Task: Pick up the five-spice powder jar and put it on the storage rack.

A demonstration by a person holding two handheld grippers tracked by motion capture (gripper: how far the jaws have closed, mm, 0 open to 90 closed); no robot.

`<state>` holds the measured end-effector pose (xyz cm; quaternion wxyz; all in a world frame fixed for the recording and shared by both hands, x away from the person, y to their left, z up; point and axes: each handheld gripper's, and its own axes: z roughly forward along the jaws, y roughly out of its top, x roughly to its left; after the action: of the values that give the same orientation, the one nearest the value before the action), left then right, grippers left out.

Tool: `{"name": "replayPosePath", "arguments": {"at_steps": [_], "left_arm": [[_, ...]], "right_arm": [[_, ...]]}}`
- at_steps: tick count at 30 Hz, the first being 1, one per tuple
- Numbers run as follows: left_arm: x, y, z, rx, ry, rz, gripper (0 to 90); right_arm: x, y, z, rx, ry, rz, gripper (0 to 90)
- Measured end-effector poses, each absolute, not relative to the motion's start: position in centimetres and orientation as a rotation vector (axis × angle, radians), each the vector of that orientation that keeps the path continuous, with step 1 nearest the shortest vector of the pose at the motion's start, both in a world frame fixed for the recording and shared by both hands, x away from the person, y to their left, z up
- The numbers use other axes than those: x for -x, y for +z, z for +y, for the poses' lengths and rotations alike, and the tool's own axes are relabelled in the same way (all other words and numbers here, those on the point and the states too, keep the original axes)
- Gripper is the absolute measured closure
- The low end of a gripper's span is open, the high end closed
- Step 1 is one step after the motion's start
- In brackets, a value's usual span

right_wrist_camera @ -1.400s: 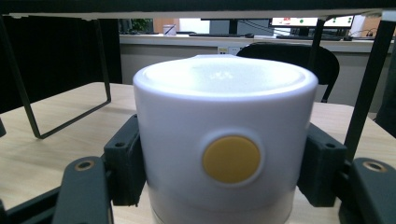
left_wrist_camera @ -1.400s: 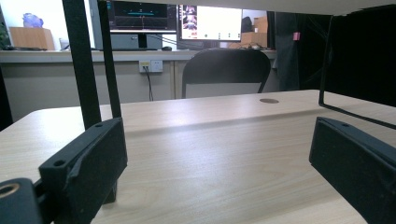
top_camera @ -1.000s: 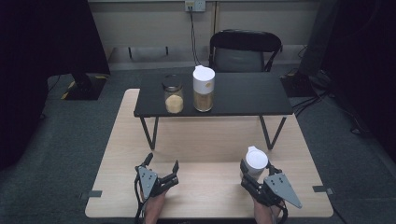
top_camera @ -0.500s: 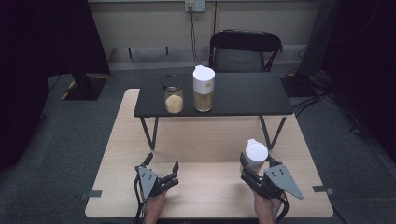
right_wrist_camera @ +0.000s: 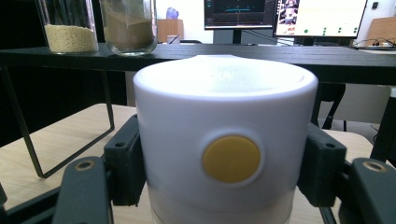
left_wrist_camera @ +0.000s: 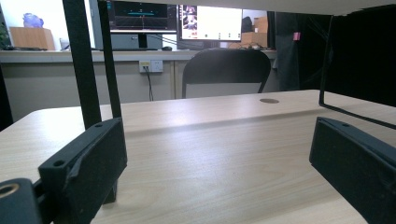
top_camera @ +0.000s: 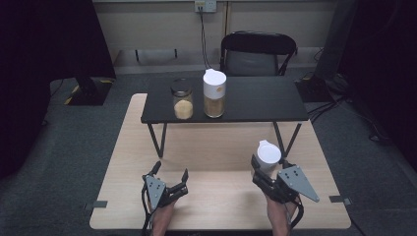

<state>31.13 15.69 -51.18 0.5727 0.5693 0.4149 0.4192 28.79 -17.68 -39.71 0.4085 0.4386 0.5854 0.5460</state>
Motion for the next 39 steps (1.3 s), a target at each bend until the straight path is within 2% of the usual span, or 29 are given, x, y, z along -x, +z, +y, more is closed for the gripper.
{"name": "replayPosePath", "arguments": {"at_steps": [39], "left_arm": [[-31.1, -51.2, 15.7, -1.334, 0.983, 0.973, 3.6]], "right_arm": [[-31.2, -33.9, -17.3, -1.042, 1.386, 1.473, 30.3]]}}
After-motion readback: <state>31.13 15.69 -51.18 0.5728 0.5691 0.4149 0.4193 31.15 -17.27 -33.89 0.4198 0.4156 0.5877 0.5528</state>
